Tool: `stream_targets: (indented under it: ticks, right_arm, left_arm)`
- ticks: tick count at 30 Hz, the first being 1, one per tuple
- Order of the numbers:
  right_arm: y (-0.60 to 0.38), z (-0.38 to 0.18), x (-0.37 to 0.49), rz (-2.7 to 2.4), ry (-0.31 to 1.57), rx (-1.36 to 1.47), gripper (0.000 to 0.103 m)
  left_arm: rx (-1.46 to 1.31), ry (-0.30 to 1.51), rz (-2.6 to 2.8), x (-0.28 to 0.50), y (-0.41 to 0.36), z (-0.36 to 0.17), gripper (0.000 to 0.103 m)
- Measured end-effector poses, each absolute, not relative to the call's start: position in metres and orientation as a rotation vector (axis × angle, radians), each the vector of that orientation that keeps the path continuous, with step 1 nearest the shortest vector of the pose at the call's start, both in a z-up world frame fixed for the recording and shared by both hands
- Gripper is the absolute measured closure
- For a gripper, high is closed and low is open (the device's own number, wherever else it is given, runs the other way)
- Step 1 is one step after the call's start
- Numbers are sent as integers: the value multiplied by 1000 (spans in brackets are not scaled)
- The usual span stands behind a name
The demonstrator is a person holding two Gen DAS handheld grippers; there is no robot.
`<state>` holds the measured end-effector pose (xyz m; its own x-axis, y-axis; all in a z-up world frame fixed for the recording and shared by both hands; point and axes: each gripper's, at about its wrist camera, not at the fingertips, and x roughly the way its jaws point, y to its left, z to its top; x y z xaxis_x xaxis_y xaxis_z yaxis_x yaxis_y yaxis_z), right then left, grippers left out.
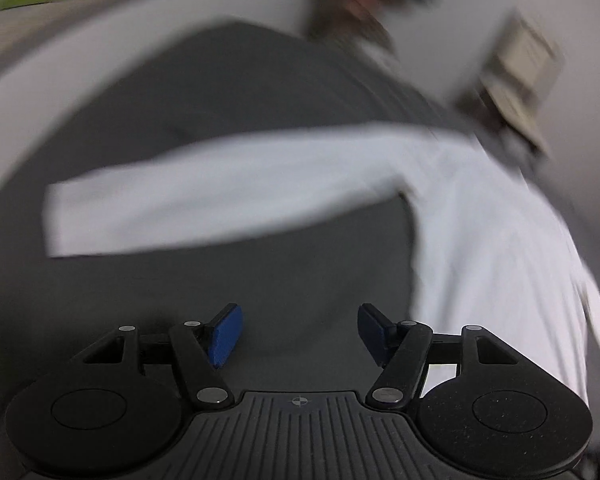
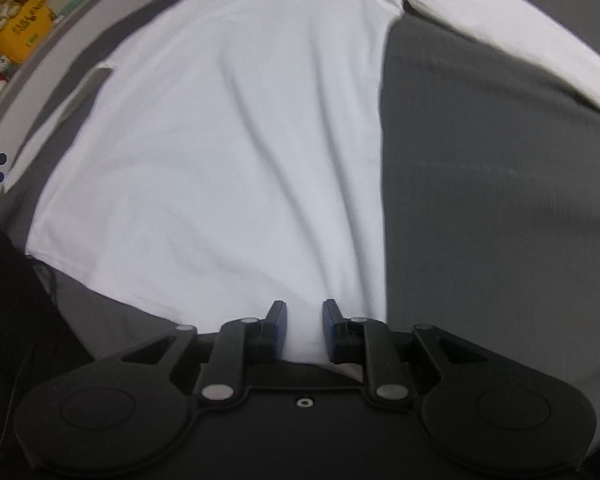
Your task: Fold clothes
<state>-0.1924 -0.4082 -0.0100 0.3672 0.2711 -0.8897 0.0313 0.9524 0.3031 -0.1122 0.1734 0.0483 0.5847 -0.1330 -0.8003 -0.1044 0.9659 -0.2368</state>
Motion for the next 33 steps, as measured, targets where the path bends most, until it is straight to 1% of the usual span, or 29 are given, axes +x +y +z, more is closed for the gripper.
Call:
stream_targets:
  ticks: [1,2,3,4,6,8,10,12,15,18,21,22,24,26,27,28,30,33]
  right_arm:
    - [-408,-2,-194,166,1142,312,70]
    - [-408,6,-195,175,1095,335,59]
    - [-408,14,-197,184,1048,358,54]
    - [-408,22,-198,193,1001,380,47]
    - [-404,34,-196,214,888,400,46]
    - [-398,39,-191,211,802,437,40]
    - [-391,40,-187,200,735,491,36]
    - [-379,38,-184,199,692,543,34]
    - [-363,32,-183,258,688,584,33]
    - [-351,29,-185,308,703,559,32]
    - [-338,27,-174,332,725,567,31]
    - [-337,26,-172,331,732,581,31]
    - [-335,22,-169,330,744,607,31]
    - [-333,20,-168,332,751,631,31]
    - [-330,18,-167,335,758,633,31]
    - [-328,17,-167,333,764,629,31]
    - [-325,15,-167,334,774,624,31]
    - [-324,16,-171,335,771,626,31]
  left_arm:
    - [-313,910,26,-116,188,48,25]
    - [-329,881,76,-119,202,43,19]
    - [-348,852,130,-119,216,37,13]
    - [-368,823,183,-118,230,31,12]
    - [-401,768,280,-117,256,19,12]
    - [-392,736,328,-111,276,7,12]
    - [-371,716,366,-95,279,-5,12]
    - [-378,702,374,-87,283,-6,12]
    - [-362,718,398,-53,295,-4,13]
    - [-336,743,428,-15,308,-5,13]
    - [-330,747,424,-7,307,-14,13]
    - [-336,753,422,-6,306,-16,27]
    - [-362,786,419,0,305,-22,47]
    - [-369,785,414,3,299,-26,48]
    - [-363,776,404,3,295,-28,52]
    - [-356,770,384,3,291,-28,74]
    - [-358,758,376,2,285,-25,100]
    - [-409,686,390,-3,278,-13,100]
